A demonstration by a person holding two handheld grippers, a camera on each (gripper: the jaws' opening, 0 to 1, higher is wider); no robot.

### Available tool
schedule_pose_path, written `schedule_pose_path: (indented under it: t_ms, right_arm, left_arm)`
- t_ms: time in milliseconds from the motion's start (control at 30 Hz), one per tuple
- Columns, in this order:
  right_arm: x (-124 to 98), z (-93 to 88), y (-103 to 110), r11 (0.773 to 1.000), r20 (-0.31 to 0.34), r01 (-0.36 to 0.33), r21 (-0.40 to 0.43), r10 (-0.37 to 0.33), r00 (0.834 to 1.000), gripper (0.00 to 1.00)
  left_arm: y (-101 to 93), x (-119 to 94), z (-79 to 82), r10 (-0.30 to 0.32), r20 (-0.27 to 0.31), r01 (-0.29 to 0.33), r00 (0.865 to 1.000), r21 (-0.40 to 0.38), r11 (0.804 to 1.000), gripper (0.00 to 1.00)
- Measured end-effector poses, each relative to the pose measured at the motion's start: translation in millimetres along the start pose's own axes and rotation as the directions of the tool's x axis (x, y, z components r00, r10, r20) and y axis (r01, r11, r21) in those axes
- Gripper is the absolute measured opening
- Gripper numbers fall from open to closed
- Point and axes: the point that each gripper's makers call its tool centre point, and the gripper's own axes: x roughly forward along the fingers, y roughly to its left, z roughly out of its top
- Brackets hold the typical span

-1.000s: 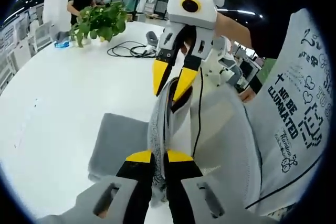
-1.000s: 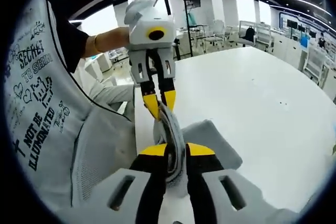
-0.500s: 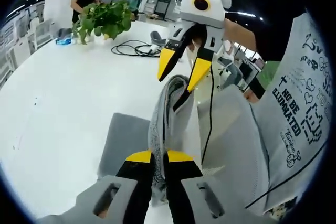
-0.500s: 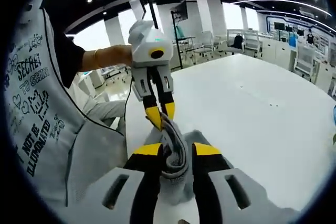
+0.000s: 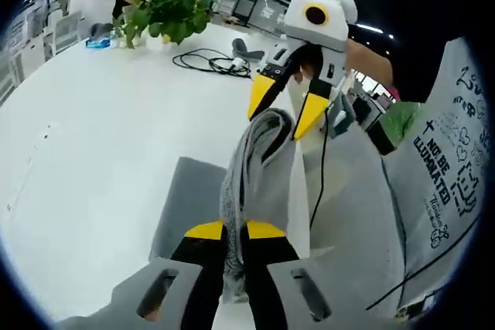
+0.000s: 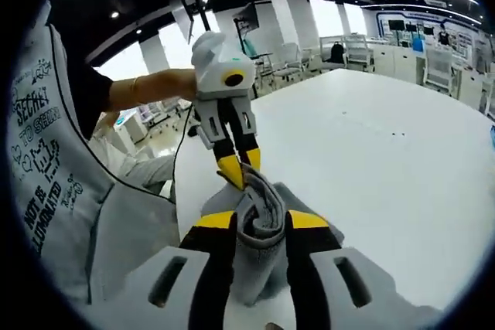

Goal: Fold the towel on the table until its edges align and the towel forms a compact rectangular stack.

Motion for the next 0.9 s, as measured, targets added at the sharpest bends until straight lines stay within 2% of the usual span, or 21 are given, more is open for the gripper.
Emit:
schedule_pose_path:
  t_ms: [100, 200, 333, 500, 600, 733, 833, 900]
  right_arm:
    - [7.5, -8.9, -11.3, 1.0, -0.009, 0.013, 0.004, -0.013, 1.0, 0.24]
    - [17.2, -26.3, -29.0, 0.999, -0.064, 0.045, -0.008, -0.045, 0.997, 0.15]
    - [29.3, -35.2, -49.6, 0.996, -0.064, 0.08, 0.027, -0.078, 0.995, 0.14]
    - [38.9, -39.8, -58.4, 0.995, -0.063, 0.087, 0.046, -0.084, 0.994, 0.12]
    - [44.7, -46.9, -63.2, 0.995, -0.087, 0.093, 0.046, -0.089, 0.992, 0.12]
    - [48.1, -56.0, -71.7, 0.992, -0.113, 0.118, 0.042, -0.112, 0.987, 0.14]
    - [49.0, -59.9, -75.8, 0.99, -0.114, 0.133, 0.056, -0.126, 0.986, 0.15]
    - [49.2, -60.5, -76.8, 0.989, -0.111, 0.135, 0.063, -0.127, 0.986, 0.15]
  left_arm:
    - [6.0, 8.4, -5.7, -0.018, -0.014, 0.018, 1.0, -0.03, 0.999, 0.08]
    - [11.7, 18.8, -15.5, -0.037, -0.046, 0.035, 0.998, -0.059, 0.998, 0.08]
    - [22.4, 29.9, -23.1, -0.015, -0.058, 0.011, 0.998, -0.076, 0.997, 0.08]
    - [33.6, 32.8, -30.7, 0.004, -0.055, -0.012, 0.998, -0.14, 0.99, 0.09]
    - [37.9, 32.3, -34.3, 0.006, -0.055, -0.014, 0.998, -0.134, 0.991, 0.12]
    - [59.1, 24.3, -35.9, 0.108, -0.041, -0.113, 0.993, -0.15, 0.982, 0.15]
    - [67.0, 18.9, -42.0, 0.136, -0.035, -0.14, 0.99, -0.21, 0.968, 0.15]
    - [67.1, 16.3, -45.0, 0.135, -0.033, -0.139, 0.99, -0.219, 0.966, 0.15]
